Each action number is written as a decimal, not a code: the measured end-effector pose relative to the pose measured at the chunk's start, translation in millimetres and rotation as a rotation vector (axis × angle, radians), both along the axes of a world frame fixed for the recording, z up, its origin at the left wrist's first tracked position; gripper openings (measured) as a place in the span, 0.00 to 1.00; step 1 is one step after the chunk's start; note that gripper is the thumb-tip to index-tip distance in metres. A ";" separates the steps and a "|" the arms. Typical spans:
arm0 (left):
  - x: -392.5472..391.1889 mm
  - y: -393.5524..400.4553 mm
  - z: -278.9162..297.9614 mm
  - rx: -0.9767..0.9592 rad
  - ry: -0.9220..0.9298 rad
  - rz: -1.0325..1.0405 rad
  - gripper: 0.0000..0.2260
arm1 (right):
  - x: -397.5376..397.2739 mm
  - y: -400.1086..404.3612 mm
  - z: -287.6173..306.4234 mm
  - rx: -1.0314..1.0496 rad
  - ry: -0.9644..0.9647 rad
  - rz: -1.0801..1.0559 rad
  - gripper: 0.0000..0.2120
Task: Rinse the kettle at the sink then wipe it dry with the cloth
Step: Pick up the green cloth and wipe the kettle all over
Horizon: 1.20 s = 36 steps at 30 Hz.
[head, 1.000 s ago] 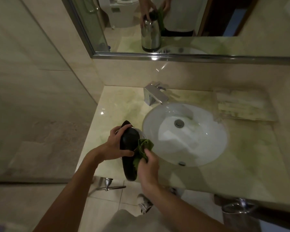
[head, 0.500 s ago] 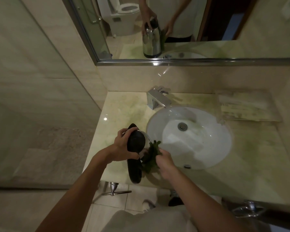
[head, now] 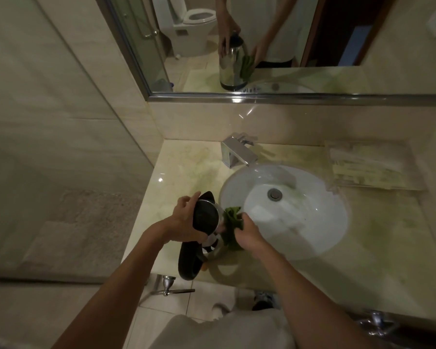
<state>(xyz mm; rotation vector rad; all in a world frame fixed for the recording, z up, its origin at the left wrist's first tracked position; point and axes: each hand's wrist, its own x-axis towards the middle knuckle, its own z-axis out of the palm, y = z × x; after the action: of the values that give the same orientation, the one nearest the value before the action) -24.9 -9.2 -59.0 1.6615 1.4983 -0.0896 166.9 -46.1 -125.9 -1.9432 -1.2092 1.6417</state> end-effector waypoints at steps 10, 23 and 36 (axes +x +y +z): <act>10.2 -2.2 -1.0 0.010 0.195 -0.061 0.55 | 3.9 -9.3 17.2 0.076 0.159 -0.094 0.22; 16.4 -2.1 6.1 0.081 0.269 -0.538 0.53 | 40.3 -14.9 6.9 -0.146 0.098 0.076 0.18; 9.0 -41.8 1.0 0.099 0.354 0.101 0.34 | 32.8 0.2 23.3 -0.003 0.018 0.268 0.20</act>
<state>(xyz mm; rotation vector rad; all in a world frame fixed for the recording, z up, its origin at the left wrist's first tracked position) -16.0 -51.0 -58.1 1.7085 1.8749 -0.2699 199.7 -45.9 -102.6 -1.8274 -1.5146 1.7834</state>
